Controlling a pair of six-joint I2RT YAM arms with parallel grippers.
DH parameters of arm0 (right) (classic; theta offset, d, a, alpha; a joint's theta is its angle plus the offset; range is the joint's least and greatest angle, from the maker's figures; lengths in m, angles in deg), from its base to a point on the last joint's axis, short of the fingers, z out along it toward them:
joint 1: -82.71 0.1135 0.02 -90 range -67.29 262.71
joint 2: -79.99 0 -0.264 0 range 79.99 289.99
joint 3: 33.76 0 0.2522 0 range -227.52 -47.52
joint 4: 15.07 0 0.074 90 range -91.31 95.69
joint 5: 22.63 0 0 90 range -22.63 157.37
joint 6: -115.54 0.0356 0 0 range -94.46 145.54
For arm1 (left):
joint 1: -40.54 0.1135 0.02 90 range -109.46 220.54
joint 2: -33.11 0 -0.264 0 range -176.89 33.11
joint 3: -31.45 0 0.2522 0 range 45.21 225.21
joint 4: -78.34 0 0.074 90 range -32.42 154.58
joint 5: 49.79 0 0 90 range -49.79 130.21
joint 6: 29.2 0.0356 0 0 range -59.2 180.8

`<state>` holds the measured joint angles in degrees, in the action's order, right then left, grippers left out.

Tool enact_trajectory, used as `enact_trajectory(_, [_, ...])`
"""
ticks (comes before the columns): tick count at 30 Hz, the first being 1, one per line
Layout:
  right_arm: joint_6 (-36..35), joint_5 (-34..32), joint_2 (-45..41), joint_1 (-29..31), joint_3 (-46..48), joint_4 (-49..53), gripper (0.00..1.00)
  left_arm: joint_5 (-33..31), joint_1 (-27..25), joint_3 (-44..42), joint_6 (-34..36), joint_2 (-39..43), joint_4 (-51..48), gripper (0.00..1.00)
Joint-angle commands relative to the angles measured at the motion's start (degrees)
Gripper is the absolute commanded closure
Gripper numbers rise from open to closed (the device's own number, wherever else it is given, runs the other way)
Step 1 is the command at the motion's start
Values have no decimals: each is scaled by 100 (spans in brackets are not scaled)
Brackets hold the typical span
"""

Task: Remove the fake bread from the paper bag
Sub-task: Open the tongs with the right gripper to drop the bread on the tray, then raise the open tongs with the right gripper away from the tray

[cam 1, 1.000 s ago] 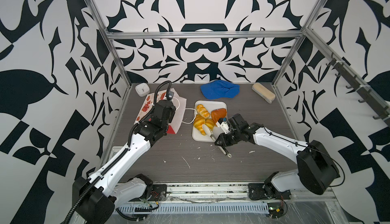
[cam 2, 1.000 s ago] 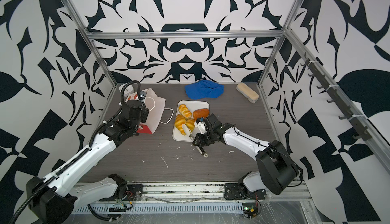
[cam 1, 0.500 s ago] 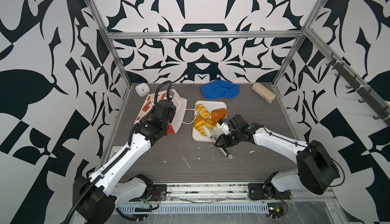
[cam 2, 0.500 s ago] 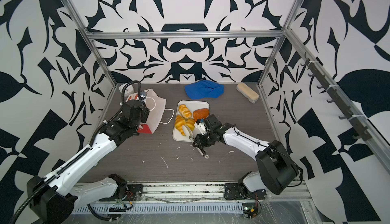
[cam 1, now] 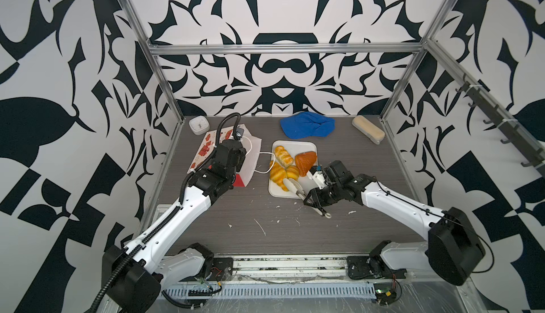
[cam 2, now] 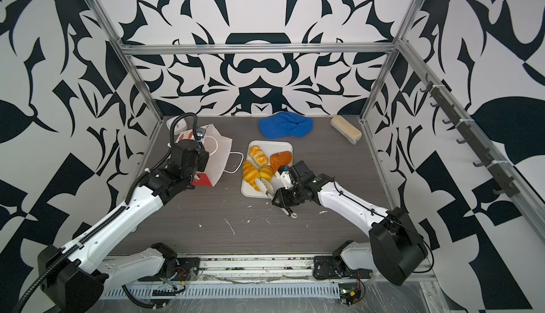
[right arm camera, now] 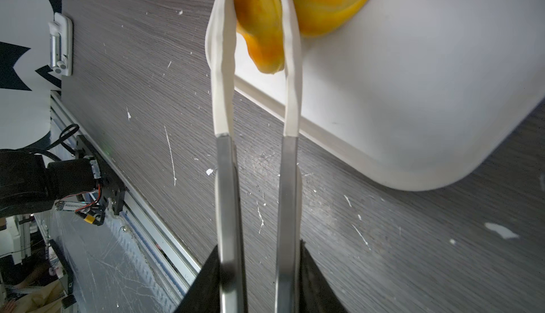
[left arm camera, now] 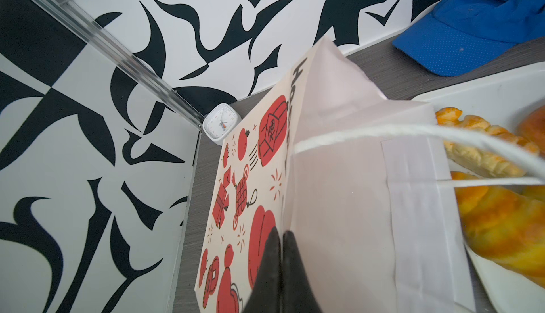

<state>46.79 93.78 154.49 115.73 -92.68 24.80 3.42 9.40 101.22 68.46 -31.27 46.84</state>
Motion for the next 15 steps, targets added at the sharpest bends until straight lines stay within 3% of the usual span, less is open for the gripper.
enact_trajectory(1, [-21, -319, -248, -44, -88, 206, 60, 49, 20, -20, -89, -59, 96, 100])
enact_trajectory(15, [-78, -614, -837, -148, -255, 367, 60, 138, 20, -11, -98, -96, 69, 100])
